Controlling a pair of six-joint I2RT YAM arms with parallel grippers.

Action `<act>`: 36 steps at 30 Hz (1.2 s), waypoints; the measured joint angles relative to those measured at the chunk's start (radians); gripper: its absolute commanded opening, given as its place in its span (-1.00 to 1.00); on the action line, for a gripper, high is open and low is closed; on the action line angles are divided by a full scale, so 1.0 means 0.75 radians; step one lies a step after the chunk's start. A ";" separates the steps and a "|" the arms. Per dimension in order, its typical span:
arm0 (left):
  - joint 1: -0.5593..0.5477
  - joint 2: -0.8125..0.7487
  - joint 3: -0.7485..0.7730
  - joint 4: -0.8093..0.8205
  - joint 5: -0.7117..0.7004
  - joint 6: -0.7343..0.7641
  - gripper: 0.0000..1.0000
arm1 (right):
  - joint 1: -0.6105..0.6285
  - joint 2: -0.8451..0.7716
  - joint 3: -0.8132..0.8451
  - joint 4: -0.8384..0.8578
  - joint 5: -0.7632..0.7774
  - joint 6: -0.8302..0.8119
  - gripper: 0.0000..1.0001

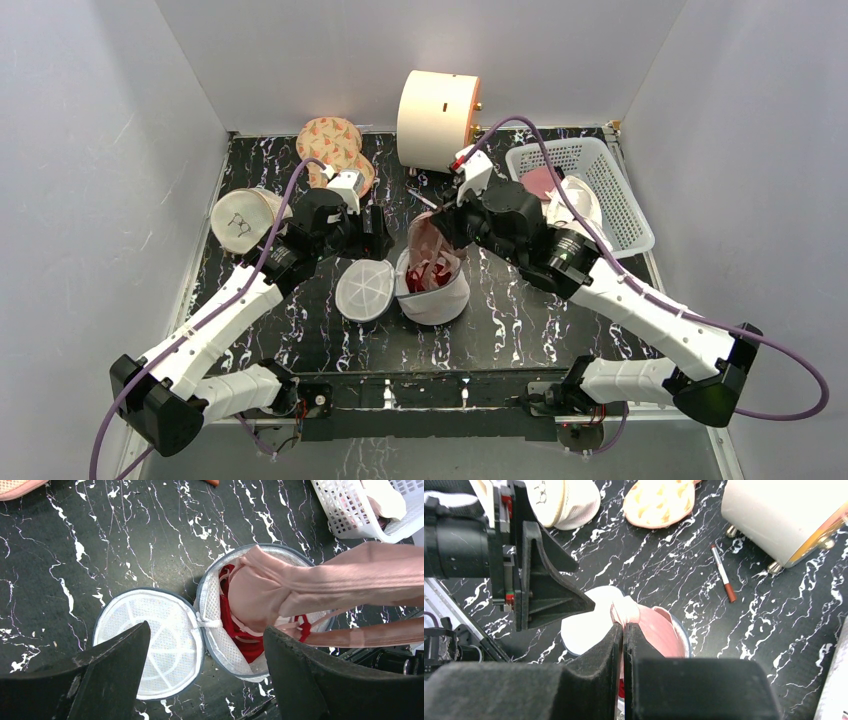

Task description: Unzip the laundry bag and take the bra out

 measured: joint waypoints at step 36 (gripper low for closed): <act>-0.049 0.046 -0.399 0.768 0.789 -0.115 -0.12 | 0.000 -0.125 0.048 0.048 0.079 -0.073 -1.00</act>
